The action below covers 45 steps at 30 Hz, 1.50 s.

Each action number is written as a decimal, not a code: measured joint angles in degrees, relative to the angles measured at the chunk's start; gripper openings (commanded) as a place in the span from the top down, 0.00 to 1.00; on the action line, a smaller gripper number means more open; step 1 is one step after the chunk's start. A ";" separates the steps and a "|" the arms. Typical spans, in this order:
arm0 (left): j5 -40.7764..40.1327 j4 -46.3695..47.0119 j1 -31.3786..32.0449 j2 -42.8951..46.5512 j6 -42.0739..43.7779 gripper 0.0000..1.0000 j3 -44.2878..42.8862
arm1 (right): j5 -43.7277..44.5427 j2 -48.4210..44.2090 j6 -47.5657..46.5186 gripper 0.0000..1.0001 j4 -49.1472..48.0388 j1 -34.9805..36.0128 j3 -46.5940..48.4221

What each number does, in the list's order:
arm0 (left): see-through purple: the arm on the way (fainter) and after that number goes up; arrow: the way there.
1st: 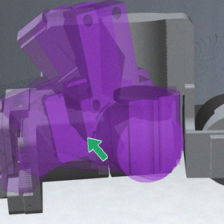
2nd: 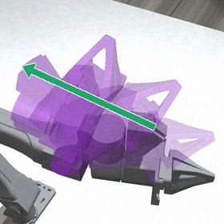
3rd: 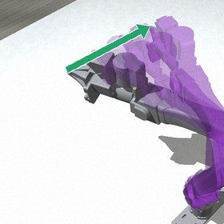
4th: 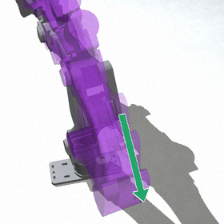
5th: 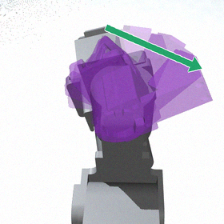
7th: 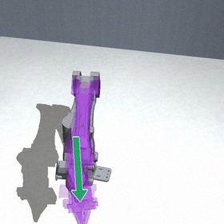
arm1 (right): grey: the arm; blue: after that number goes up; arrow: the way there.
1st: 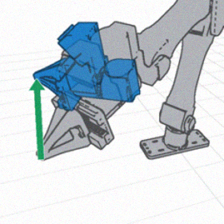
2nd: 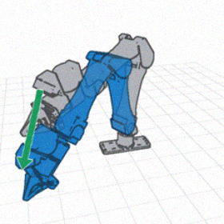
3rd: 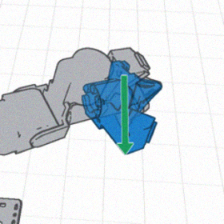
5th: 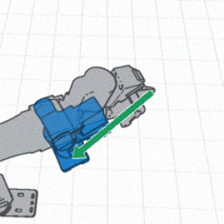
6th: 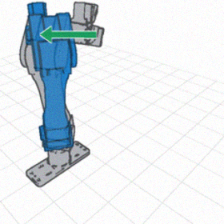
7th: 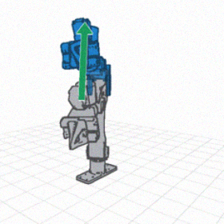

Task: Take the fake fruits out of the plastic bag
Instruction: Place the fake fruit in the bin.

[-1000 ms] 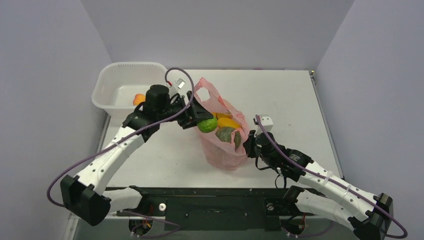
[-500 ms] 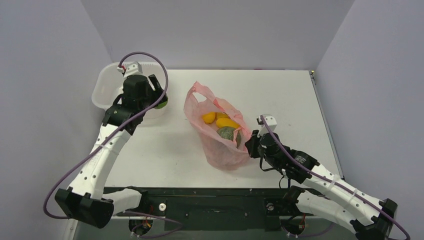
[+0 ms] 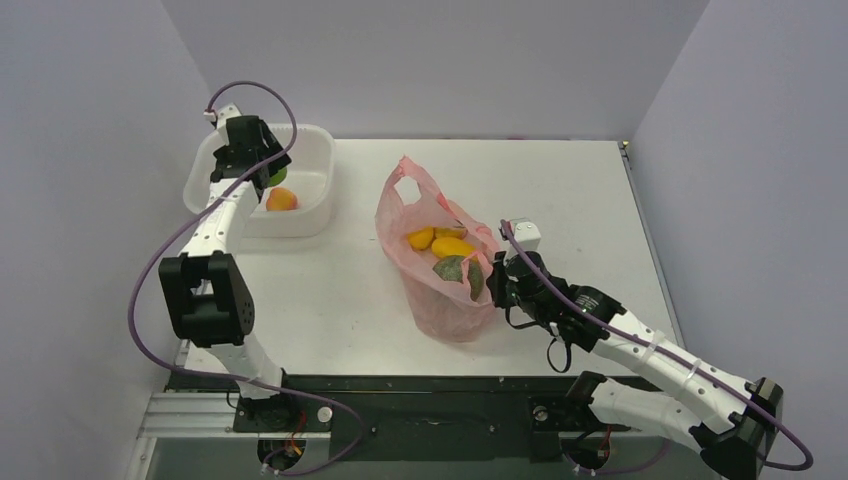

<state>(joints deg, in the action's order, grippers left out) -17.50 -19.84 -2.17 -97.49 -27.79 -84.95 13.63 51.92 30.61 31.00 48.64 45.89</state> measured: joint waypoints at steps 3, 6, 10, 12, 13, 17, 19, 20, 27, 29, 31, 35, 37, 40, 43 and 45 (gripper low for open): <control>1.01 1.86 -1.38 -5.07 0.11 0.86 -3.28 | 0.11 2.12 -0.35 1.00 0.42 -0.26 0.68; 1.97 4.04 -1.51 -10.08 -0.04 0.86 -6.16 | 0.37 3.08 -0.68 1.00 0.76 -0.42 1.01; 3.04 7.02 -1.25 -16.41 -1.33 0.83 -8.44 | 0.55 3.58 -1.27 1.00 1.55 -0.68 2.14; 3.32 7.93 -1.09 -19.58 -2.25 0.79 -9.46 | 0.59 3.72 -1.44 1.00 2.23 -0.68 2.78; 3.37 8.13 -0.94 -20.85 -2.69 0.77 -10.01 | 0.68 3.74 -1.46 1.00 2.54 -0.70 2.97; 3.13 8.07 -0.13 -26.91 -3.82 0.68 -14.01 | 1.36 3.72 -1.44 1.00 4.07 -0.85 3.19; 2.91 7.93 0.52 -28.89 -4.07 0.62 -15.76 | 1.75 3.67 -1.31 1.00 4.68 -1.05 3.19; 2.73 7.85 0.87 -29.81 -4.07 0.60 -16.70 | 1.97 3.63 -1.22 1.00 4.94 -1.07 3.17; -0.17 5.86 2.38 -32.35 -3.69 0.16 -20.90 | 2.60 1.40 0.48 1.00 6.08 -1.11 2.16; -1.36 5.22 2.64 -32.35 -3.10 0.07 -20.90 | 2.62 0.83 1.01 1.00 6.40 -1.11 1.88; -1.88 4.55 3.04 -32.35 -2.51 0.03 -20.90 | 2.64 0.44 1.60 1.00 6.78 -1.11 1.86; -1.92 2.14 3.87 -32.33 -1.18 0.03 -21.73 | 2.62 -0.66 2.23 1.00 6.84 -1.09 1.75; -2.23 1.16 4.15 -31.95 -0.42 0.03 -21.94 | 2.62 -1.01 2.47 1.00 6.88 -1.09 1.64; -2.49 -1.44 4.22 -29.70 -0.17 0.03 -21.31 | 2.62 -1.18 2.69 1.00 6.86 -1.09 1.62; -2.27 -4.79 4.39 -22.40 -0.55 0.03 -17.97 | 2.58 -1.38 2.67 1.00 6.71 -1.09 1.57; -1.77 -5.81 5.07 -14.62 -1.46 0.04 -14.29 | 2.34 -1.53 2.64 1.00 5.90 -1.09 1.31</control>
<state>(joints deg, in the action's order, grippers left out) -19.27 -25.65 2.90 -112.12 -29.26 -99.24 15.97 50.39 33.26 36.91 47.55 47.20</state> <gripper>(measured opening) 0.970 0.004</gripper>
